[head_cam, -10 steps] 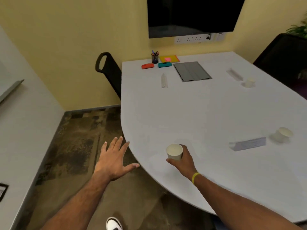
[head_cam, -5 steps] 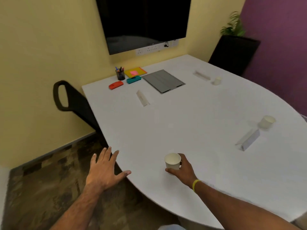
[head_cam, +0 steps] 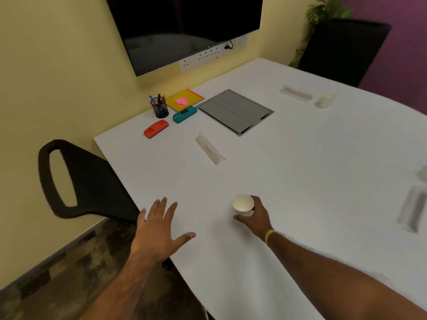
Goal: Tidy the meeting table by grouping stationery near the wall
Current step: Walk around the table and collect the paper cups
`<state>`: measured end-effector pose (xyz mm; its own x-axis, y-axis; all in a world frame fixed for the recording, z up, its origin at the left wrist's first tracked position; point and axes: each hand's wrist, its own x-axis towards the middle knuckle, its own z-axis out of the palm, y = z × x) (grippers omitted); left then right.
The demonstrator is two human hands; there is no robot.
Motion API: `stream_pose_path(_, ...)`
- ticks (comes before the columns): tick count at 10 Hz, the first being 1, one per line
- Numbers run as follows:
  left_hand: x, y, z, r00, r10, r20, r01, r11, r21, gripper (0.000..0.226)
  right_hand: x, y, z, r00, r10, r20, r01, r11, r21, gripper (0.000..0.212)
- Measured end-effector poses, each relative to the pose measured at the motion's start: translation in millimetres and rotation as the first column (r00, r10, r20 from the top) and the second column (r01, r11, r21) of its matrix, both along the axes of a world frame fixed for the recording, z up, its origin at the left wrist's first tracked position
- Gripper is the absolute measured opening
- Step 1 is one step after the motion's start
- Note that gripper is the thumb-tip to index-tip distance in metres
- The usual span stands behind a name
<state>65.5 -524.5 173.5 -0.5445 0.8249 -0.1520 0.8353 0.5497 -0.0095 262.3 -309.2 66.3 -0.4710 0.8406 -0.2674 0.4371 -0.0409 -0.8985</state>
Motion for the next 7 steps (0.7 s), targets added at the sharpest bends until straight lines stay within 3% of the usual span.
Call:
stream_pose_path(3,-87.5,69.9,-37.4,0.991,-0.102,0.083,0.109,0.991,-0.083,0.104,-125.8,91.2,-33.9,0.989,-0.135,0.067,0.135,0.991,-0.003,0.074)
stream_pose_path(7,-129.1,98.4,-59.6,0.977,-0.145,0.156,0.167,0.976,-0.142,0.106,-159.0,135.9,-59.3,0.978,-0.176,0.116,0.173,0.984,0.037,0.084)
